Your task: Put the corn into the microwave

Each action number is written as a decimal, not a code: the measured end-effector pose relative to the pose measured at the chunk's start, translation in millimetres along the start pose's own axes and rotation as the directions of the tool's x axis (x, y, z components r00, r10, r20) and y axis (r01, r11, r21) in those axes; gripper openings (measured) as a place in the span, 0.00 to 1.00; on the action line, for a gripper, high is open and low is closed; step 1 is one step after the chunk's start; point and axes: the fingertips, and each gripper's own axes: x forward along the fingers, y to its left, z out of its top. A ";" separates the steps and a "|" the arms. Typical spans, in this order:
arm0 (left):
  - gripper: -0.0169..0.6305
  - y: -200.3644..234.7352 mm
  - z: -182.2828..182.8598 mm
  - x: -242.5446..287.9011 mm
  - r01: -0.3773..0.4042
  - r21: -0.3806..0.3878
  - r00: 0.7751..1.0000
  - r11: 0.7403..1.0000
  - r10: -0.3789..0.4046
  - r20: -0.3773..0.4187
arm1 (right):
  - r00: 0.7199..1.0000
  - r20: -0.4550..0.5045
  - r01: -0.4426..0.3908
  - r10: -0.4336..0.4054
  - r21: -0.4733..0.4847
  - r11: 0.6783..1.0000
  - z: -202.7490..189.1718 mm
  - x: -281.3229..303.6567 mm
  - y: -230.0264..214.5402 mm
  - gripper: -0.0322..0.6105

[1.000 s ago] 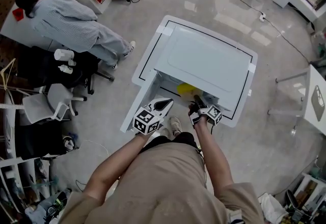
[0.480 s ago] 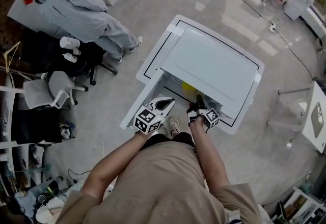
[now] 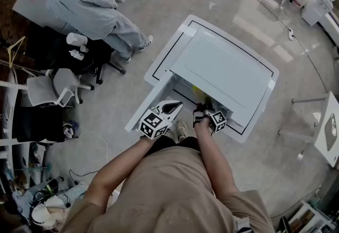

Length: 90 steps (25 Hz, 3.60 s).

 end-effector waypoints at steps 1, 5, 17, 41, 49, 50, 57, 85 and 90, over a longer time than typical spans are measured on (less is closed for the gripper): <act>0.03 -0.3 1.5 0.6 -0.001 0.005 1.000 1.000 0.001 0.002 | 1.000 0.000 0.014 -0.014 -0.001 1.000 0.5 2.7 -0.1 0.09; 0.03 0.5 10.0 0.6 -0.004 0.018 1.000 1.000 0.003 0.020 | 0.996 -0.049 0.080 -0.080 0.001 0.997 -6.9 17.2 -3.3 0.09; 0.03 -1.2 9.5 -17.4 0.031 -0.003 0.999 1.000 -0.031 0.041 | 0.978 -0.186 0.041 -0.098 -0.284 0.958 -35.4 14.6 7.9 0.34; 0.03 0.0 3.4 -26.3 0.091 0.006 0.996 0.996 -0.091 0.007 | 0.885 0.162 0.274 -0.437 -0.939 0.207 -27.0 20.2 -8.3 0.38; 0.03 2.4 2.2 -32.9 0.063 -0.018 0.998 0.998 -0.063 0.028 | 0.873 0.203 0.311 -0.443 -0.932 0.185 -19.3 32.3 2.0 0.37; 0.03 2.7 1.4 -33.8 0.060 -0.022 0.998 0.998 -0.059 0.030 | 0.871 0.213 0.316 -0.443 -0.933 0.172 -18.3 32.1 2.3 0.37; 0.03 2.6 -3.9 -37.4 0.058 -0.035 0.998 0.998 -0.056 0.040 | 0.865 0.228 0.269 -0.448 -0.963 0.029 -21.1 34.1 5.3 0.36; 0.03 8.0 25.7 -198.0 0.199 0.009 0.966 0.980 -0.198 0.168 | 0.979 0.003 -0.041 0.203 -0.976 0.214 -159.9 -290.2 258.9 0.16; 0.03 -2.7 4.8 -198.8 0.239 0.011 0.959 0.971 -0.238 0.153 | 0.953 0.005 -0.055 0.302 -0.980 0.189 -184.9 -347.3 269.6 0.23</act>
